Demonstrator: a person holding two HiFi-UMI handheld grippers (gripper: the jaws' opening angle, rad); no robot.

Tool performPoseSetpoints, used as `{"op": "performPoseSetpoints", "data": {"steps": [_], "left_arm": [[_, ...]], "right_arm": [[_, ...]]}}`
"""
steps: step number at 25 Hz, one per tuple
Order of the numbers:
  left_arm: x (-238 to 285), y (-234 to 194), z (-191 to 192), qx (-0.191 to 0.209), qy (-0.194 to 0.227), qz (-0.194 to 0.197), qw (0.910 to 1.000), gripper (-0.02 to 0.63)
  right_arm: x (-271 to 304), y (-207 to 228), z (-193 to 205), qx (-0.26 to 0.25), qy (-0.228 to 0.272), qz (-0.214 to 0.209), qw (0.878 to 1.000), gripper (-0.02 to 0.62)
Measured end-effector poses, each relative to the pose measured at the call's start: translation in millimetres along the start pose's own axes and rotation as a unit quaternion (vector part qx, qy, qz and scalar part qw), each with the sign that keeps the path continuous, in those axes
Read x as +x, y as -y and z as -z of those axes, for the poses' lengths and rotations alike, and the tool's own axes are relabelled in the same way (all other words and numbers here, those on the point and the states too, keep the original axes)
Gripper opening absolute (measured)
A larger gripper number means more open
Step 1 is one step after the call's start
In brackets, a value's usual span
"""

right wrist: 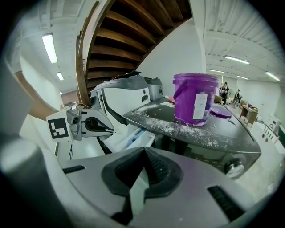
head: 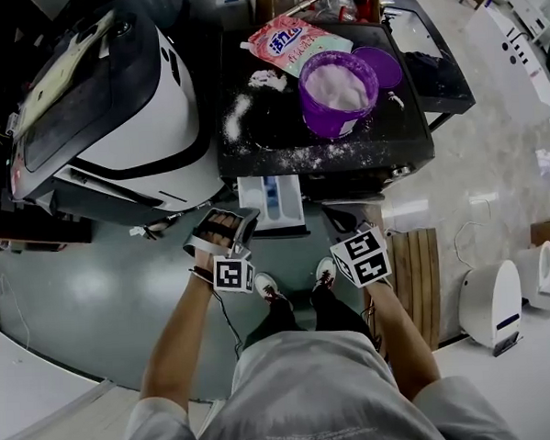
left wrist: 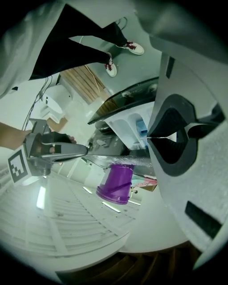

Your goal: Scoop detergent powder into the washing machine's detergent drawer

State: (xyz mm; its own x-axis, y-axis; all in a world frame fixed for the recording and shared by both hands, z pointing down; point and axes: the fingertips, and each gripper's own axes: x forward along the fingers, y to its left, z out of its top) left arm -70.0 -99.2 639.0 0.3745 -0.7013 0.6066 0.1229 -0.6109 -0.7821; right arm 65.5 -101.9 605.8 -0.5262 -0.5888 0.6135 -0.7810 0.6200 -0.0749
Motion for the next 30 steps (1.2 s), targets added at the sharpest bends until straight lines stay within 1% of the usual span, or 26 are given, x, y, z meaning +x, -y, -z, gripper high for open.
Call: {"op": "performPoseSetpoints", "data": {"steps": [2,5,15,17,21,25,27,30], "left_arm": [[0.0,-2.4,-0.5,0.009,-0.002,-0.013,0.9999,0.014],[0.3,-4.8,1.8,0.006,-0.007,-0.023,0.9997,0.014],[3.1,-10.0,3.2,-0.01,-0.005,-0.024,0.9997,0.014],[3.5,-10.4,4.0,-0.023,-0.004,-0.019,0.9995,0.014],[5.2,-11.9,7.2,-0.064,-0.003,-0.009,0.9979,0.014],[8.3,-9.1,8.6,-0.081,0.0,-0.001,0.9967,0.014],[9.0,-7.1,10.3,-0.094,-0.002,0.009,0.9955,0.014],[10.7,3.3,16.9,-0.107,-0.013,0.035,0.9936,0.014]], "right_arm": [[0.5,1.9,1.3,0.001,0.0,0.002,1.0,0.005],[1.4,3.9,3.2,0.002,-0.001,0.004,1.0,0.005],[5.3,5.9,3.8,0.002,-0.003,0.004,1.0,0.005],[5.9,6.0,3.6,0.002,-0.005,0.004,1.0,0.005],[7.9,6.7,3.1,0.001,-0.007,0.003,1.0,0.005],[8.5,8.5,2.0,0.0,-0.007,0.004,1.0,0.005],[8.9,9.3,0.5,0.0,-0.006,0.004,1.0,0.005],[9.4,10.3,-0.7,-0.002,-0.007,0.004,1.0,0.005]]}}
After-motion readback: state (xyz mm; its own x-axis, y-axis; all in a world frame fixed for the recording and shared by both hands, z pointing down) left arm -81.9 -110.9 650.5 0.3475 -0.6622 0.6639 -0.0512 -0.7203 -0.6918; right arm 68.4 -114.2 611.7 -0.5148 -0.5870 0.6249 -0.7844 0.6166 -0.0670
